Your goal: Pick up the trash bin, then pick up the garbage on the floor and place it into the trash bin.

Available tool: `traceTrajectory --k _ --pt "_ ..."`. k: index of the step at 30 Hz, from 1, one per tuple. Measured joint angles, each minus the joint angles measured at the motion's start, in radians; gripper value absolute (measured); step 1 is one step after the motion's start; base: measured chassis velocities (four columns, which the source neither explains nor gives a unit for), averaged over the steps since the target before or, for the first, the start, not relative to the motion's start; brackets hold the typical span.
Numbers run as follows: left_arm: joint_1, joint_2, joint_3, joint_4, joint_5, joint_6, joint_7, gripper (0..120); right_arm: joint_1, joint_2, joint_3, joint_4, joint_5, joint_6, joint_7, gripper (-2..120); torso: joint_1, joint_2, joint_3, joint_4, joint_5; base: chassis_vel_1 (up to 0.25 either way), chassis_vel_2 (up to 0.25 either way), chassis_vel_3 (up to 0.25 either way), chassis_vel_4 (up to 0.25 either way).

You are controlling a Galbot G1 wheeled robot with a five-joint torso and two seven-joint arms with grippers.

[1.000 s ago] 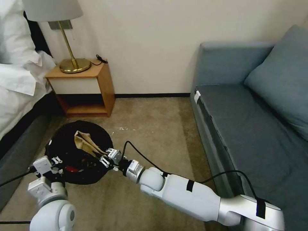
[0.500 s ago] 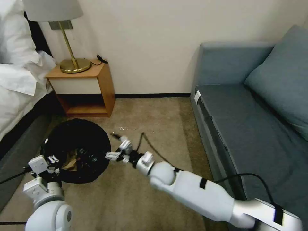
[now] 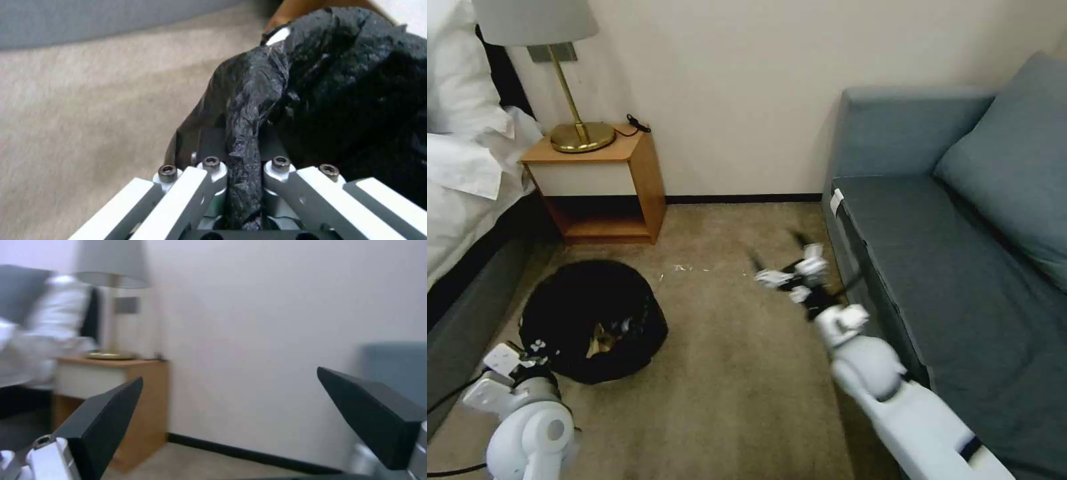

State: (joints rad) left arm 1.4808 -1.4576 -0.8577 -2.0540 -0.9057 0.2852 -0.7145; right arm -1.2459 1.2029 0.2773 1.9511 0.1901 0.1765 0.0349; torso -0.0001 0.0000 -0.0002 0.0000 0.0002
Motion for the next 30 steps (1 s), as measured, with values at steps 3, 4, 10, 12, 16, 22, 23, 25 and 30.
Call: traceTrajectory --k 3,4,10,12,16,22,23,25,30 --pt "-0.008 0.000 0.001 0.023 -0.019 0.010 -0.027 5 -0.097 0.043 0.080 0.030 -0.009 0.009 0.005 100 0.000 0.000 0.000 -0.0002 0.0000 0.000 0.000 0.000 0.000" --pt "-0.008 0.000 0.001 0.023 -0.019 0.010 -0.027 5 -0.097 0.043 0.080 0.030 -0.009 0.009 0.005 100 0.000 0.000 0.000 -0.0002 0.0000 0.000 0.000 0.000 0.000" --pt "-0.027 0.003 -0.002 0.057 -0.107 0.044 -0.091 5 -0.197 0.109 0.140 0.047 -0.020 0.054 0.010 100 0.000 0.000 0.000 0.0000 -0.0002 0.000 0.000 0.000 0.000" --pt "-0.029 0.001 -0.003 0.062 -0.135 0.052 -0.109 9 -0.218 0.124 0.141 0.047 -0.026 0.064 0.011 100 0.000 0.000 0.000 0.0001 -0.0003 0.000 0.000 0.000 0.000" --pt "-0.018 -0.002 -0.002 0.054 -0.137 0.054 -0.110 22 -0.242 0.133 0.137 0.048 -0.041 0.071 0.010 100 0.000 0.000 0.000 0.0000 -0.0002 0.000 0.000 0.000 0.000" --pt "0.015 -0.003 0.004 0.006 -0.069 0.052 -0.113 44 -0.259 0.141 0.131 0.049 -0.081 0.091 0.005 100 0.000 0.000 0.000 0.0000 -0.0003 0.000 0.000 0.000 0.000" --pt "0.034 -0.002 0.009 -0.026 -0.035 0.048 -0.113 49 -0.264 0.143 0.131 0.049 -0.091 0.097 0.002 100 0.000 0.000 0.000 0.0001 -0.0003 0.000 0.000 0.000 0.000" --pt "0.053 0.000 0.012 -0.065 -0.007 0.046 -0.110 54 -0.267 0.145 0.131 0.049 -0.095 0.099 0.001 100 0.000 0.000 0.000 0.0002 -0.0004 0.000 0.000 0.000 0.000" --pt "0.140 0.031 0.021 -0.192 0.243 0.035 0.121 73 -0.323 0.140 0.131 0.102 -0.072 0.010 -0.006 100 0.000 0.000 0.000 0.0001 0.0003 0.000 0.000 0.000 0.000"
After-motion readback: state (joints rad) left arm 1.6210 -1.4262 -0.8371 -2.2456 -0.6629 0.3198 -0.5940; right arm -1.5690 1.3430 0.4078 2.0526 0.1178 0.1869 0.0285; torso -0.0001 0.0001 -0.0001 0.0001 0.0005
